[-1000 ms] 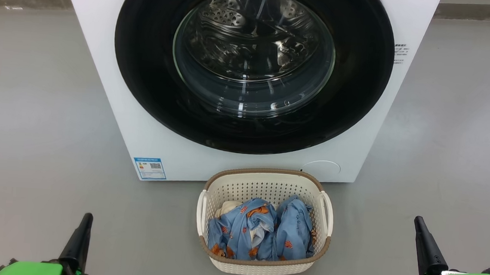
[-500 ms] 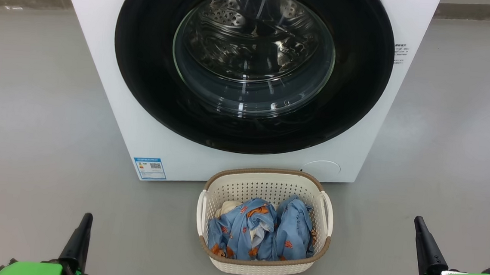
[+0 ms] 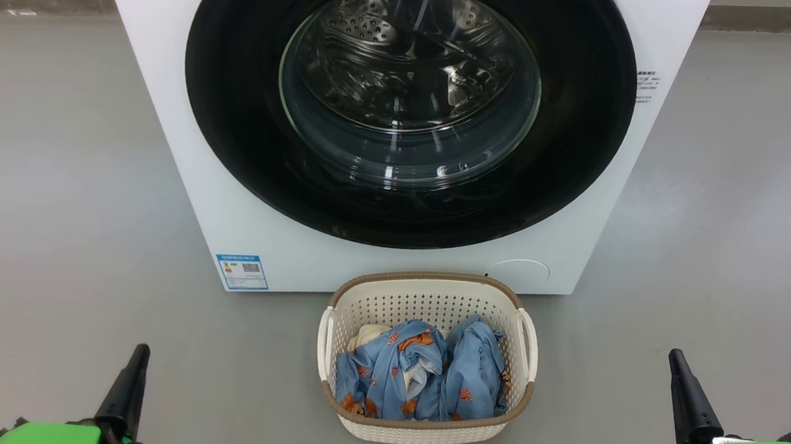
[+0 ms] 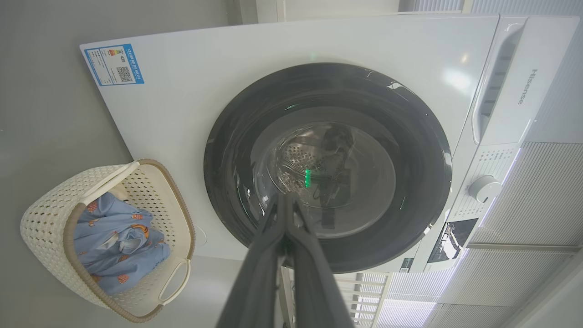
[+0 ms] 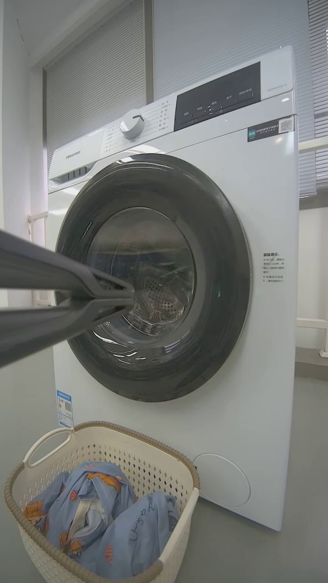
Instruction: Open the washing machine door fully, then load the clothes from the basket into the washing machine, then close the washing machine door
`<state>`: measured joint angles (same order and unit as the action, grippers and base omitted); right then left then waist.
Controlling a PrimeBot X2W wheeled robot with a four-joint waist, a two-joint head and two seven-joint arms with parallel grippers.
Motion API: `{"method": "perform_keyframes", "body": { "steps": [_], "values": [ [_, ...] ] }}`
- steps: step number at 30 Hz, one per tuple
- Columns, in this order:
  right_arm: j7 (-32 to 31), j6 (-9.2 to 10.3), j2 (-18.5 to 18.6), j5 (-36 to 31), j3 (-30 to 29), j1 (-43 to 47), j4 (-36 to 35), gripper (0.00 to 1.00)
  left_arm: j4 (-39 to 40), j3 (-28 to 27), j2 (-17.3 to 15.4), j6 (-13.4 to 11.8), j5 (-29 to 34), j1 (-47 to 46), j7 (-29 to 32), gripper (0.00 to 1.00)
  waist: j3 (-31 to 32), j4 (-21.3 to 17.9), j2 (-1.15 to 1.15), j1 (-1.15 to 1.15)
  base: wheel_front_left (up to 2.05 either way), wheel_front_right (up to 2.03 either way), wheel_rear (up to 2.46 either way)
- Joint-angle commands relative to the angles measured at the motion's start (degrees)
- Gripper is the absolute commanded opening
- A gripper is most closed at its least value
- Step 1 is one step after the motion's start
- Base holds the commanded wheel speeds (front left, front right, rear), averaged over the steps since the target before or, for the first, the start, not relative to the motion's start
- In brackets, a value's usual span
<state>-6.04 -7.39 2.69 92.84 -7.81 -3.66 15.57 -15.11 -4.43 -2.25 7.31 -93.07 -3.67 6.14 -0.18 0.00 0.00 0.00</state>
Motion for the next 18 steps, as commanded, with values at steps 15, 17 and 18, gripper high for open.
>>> {"method": "perform_keyframes", "body": {
  "steps": [15,17,18],
  "values": [
    [-0.5,-0.1,0.2,-0.7,1.3,-2.5,-1.6,0.0,1.1,-2.1,-0.7,0.2,0.9,-2.5,0.3,0.0,0.0,0.0,0.0,0.0,0.0,0.0,0.0],
    [-0.5,-0.1,0.2,-0.7,1.3,-2.5,-1.6,0.0,1.1,-2.1,-0.7,0.2,0.9,-2.5,0.3,0.0,0.0,0.0,0.0,0.0,0.0,0.0,0.0],
    [-0.5,-0.1,0.2,-0.7,1.3,-2.5,-1.6,0.0,1.1,-2.1,-0.7,0.2,0.9,-2.5,0.3,0.0,0.0,0.0,0.0,0.0,0.0,0.0,0.0]
  ]
}}
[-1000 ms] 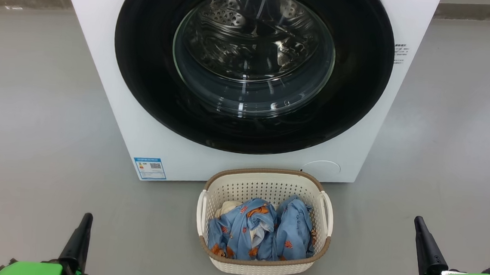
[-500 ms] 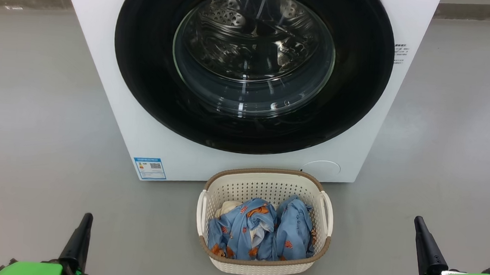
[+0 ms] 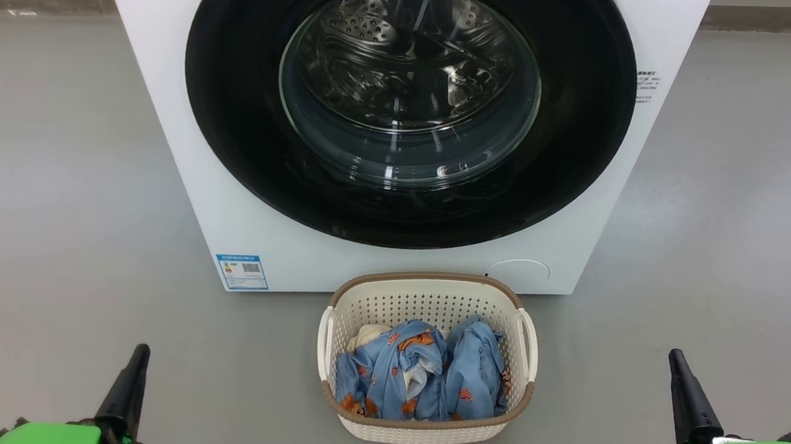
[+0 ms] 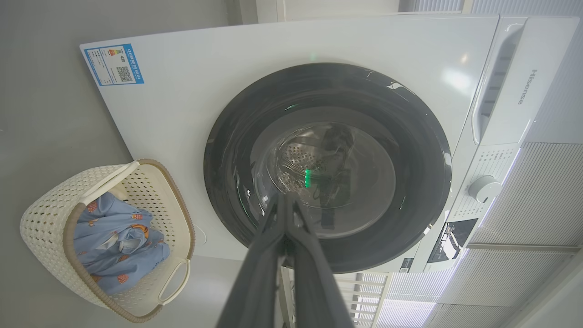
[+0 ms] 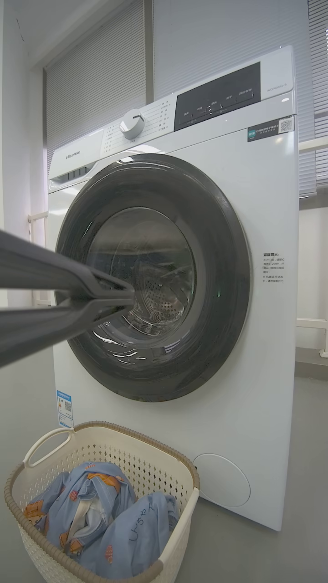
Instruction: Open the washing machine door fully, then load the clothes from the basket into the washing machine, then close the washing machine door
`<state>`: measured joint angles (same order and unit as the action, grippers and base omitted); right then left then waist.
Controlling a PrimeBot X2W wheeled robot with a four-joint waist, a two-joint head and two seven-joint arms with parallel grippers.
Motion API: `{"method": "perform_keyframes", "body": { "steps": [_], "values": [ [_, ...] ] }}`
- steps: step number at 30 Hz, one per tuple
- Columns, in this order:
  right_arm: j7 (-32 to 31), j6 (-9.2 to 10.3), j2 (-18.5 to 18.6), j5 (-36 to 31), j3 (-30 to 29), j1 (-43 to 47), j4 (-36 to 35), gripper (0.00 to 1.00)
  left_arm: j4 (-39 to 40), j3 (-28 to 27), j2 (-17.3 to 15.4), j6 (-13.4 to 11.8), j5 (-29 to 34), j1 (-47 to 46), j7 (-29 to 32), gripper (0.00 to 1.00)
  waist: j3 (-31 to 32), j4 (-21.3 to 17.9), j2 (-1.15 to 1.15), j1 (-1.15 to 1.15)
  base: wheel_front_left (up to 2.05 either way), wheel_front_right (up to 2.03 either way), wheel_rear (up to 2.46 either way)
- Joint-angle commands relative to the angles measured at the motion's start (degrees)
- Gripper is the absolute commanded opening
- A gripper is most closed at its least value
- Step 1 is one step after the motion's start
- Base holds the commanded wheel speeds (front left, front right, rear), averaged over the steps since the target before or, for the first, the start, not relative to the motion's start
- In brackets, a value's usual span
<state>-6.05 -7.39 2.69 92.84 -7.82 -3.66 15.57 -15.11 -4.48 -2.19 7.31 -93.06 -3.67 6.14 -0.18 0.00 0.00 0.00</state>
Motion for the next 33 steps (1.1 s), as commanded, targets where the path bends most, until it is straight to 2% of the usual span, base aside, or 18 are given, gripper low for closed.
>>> {"method": "perform_keyframes", "body": {
  "steps": [1,33],
  "values": [
    [-0.5,-0.1,0.2,-0.7,1.3,-2.5,-1.6,0.0,1.1,-2.0,-0.7,0.2,0.9,-2.5,0.3,0.0,0.0,0.0,0.0,0.0,0.0,0.0,0.0],
    [-0.5,-0.1,0.2,-0.7,1.3,-2.5,-1.5,0.0,1.1,-2.1,-0.7,0.2,0.9,-2.5,0.4,0.0,0.0,0.0,0.0,0.0,0.0,0.0,0.0]
  ]
}}
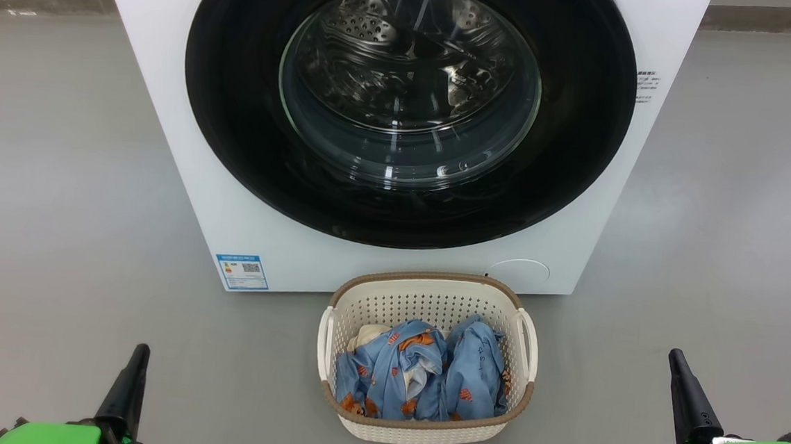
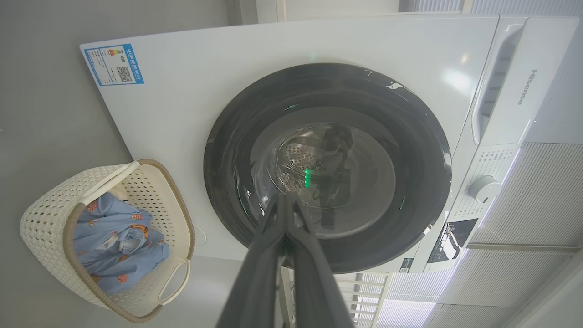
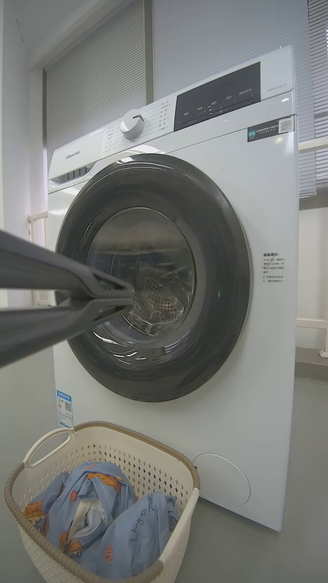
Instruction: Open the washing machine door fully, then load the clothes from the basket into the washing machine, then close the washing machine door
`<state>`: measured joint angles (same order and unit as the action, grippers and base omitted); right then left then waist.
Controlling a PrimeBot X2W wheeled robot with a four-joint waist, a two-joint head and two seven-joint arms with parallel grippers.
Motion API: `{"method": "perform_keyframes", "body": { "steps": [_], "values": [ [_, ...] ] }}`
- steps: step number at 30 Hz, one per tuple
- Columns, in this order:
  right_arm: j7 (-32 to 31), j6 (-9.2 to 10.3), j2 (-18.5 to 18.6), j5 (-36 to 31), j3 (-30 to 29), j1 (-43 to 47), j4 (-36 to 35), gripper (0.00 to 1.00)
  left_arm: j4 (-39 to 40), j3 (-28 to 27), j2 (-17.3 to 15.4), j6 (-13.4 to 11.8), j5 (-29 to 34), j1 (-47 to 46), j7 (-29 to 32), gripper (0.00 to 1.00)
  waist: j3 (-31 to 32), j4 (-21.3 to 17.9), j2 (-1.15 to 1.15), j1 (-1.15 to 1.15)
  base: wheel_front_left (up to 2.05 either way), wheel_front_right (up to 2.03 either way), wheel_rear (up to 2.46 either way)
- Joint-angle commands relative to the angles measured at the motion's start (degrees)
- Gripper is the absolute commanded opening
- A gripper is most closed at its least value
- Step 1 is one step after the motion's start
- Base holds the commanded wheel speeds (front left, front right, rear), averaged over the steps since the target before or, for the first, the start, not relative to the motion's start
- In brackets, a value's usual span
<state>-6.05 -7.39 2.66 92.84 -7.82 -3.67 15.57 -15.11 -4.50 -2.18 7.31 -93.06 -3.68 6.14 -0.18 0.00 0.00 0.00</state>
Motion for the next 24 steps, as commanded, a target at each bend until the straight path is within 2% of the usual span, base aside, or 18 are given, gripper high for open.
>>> {"method": "perform_keyframes", "body": {
  "steps": [1,9,10,15,21,24],
  "values": [
    [-0.5,-0.1,0.2,-0.7,1.3,-2.5,-1.5,0.0,1.1,-2.0,-0.7,0.2,0.9,-2.5,0.4,0.0,0.0,0.0,0.0,0.0,0.0,0.0,0.0],
    [-0.5,-0.1,0.2,-0.7,1.3,-2.5,-1.5,0.0,1.1,-2.0,-0.7,0.2,0.9,-2.5,0.4,0.0,0.0,0.0,0.0,0.0,0.0,0.0,0.0],
    [0.0,0.0,0.0,0.0,0.0,0.1,0.2,1.0,-0.2,0.1,0.0,0.0,0.0,0.1,0.0,1.0,0.0,0.0,0.0,0.0,0.0,0.0,0.0],
    [0.1,0.0,-0.9,0.0,0.0,2.3,3.7,1.0,-3.3,0.5,1.5,0.0,0.0,2.4,-0.1,1.0,0.0,0.0,0.0,0.0,0.0,0.0,0.0],
    [1.1,-0.01,-0.8,-0.7,0.6,2.2,3.4,1.0,-2.6,0.8,1.2,0.0,0.9,2.4,-1.1,1.0,0.0,0.1,0.0,0.12,0.0,0.0,0.0],
    [1.6,-0.01,-0.7,-1.3,0.8,2.3,3.3,1.0,-2.3,0.8,1.1,0.0,1.6,2.4,-1.6,1.0,0.0,0.1,0.0,0.06,0.0,0.0,0.0]
  ]
}}
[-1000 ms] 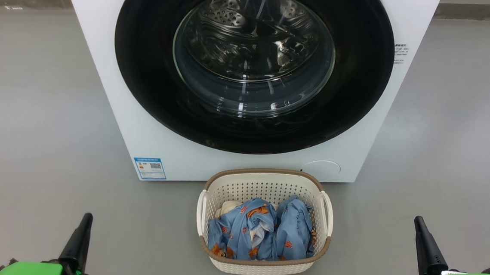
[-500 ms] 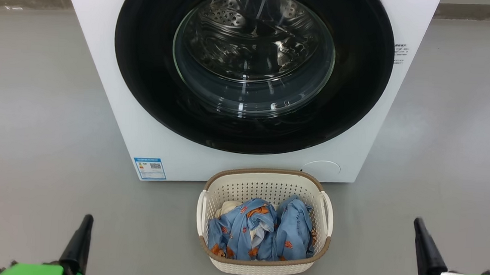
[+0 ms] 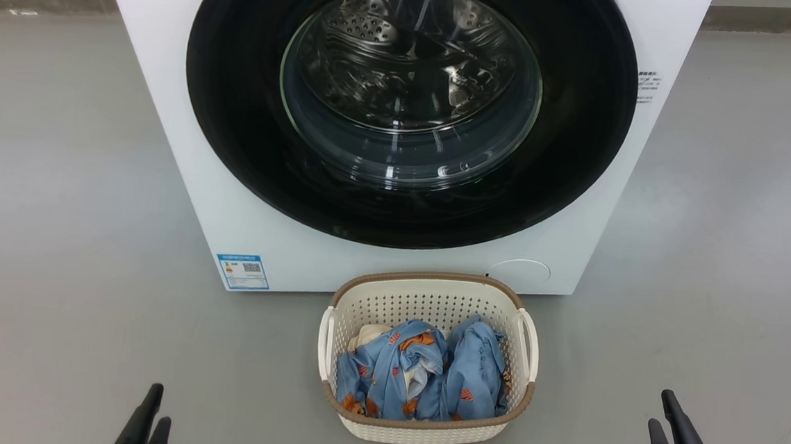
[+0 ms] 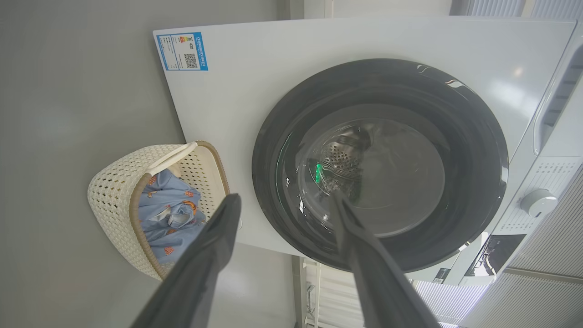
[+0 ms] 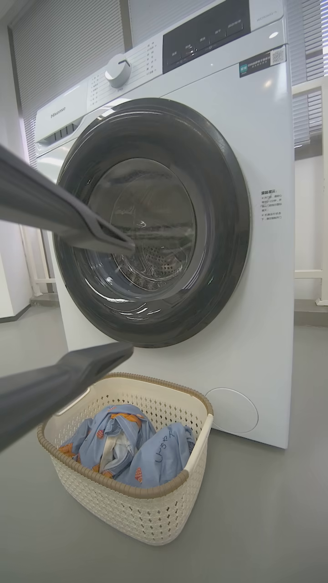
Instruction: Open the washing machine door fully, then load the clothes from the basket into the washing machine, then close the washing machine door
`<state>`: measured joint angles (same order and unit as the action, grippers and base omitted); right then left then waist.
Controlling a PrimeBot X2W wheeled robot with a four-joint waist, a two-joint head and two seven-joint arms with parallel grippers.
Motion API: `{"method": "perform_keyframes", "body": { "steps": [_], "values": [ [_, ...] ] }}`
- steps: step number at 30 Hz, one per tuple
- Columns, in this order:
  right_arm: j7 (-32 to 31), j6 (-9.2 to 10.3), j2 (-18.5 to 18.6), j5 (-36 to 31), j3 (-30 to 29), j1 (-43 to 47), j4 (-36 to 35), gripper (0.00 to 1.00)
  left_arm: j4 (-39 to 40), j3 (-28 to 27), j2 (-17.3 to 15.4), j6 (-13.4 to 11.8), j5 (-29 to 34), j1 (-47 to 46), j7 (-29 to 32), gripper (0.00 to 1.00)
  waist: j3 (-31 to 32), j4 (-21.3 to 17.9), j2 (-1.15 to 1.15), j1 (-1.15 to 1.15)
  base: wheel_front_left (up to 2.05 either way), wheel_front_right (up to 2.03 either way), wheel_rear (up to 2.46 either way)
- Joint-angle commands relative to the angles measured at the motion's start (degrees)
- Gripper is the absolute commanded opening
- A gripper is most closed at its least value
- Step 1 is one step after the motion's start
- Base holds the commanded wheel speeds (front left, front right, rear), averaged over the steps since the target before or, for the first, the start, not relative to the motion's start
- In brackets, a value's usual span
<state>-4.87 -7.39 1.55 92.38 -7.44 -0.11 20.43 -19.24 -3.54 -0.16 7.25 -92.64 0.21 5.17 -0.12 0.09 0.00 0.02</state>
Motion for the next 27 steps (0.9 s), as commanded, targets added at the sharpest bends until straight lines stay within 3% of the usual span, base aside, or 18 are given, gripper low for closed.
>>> {"method": "perform_keyframes", "body": {
  "steps": [1,11,27],
  "values": [
    [0.6,-0.01,0.4,-1.2,0.5,-1.3,-1.6,1.0,2.0,-0.1,-0.9,0.1,1.4,-1.5,-0.8,1.0,-0.1,0.0,0.0,0.0,0.0,0.0,0.0],
    [2.3,-0.02,0.9,-5.5,1.2,-1.7,-2.3,1.0,3.5,0.3,-1.7,0.1,5.8,-1.6,-2.5,1.0,-0.2,0.1,0.0,-0.02,0.0,0.0,0.0],
    [4.8,-0.03,2.6,-17.8,3.7,-2.6,-2.5,1.0,4.6,0.4,-2.5,0.1,17.3,-1.7,-5.0,1.0,-0.3,0.2,0.0,-0.02,0.0,0.0,0.0]
  ]
}}
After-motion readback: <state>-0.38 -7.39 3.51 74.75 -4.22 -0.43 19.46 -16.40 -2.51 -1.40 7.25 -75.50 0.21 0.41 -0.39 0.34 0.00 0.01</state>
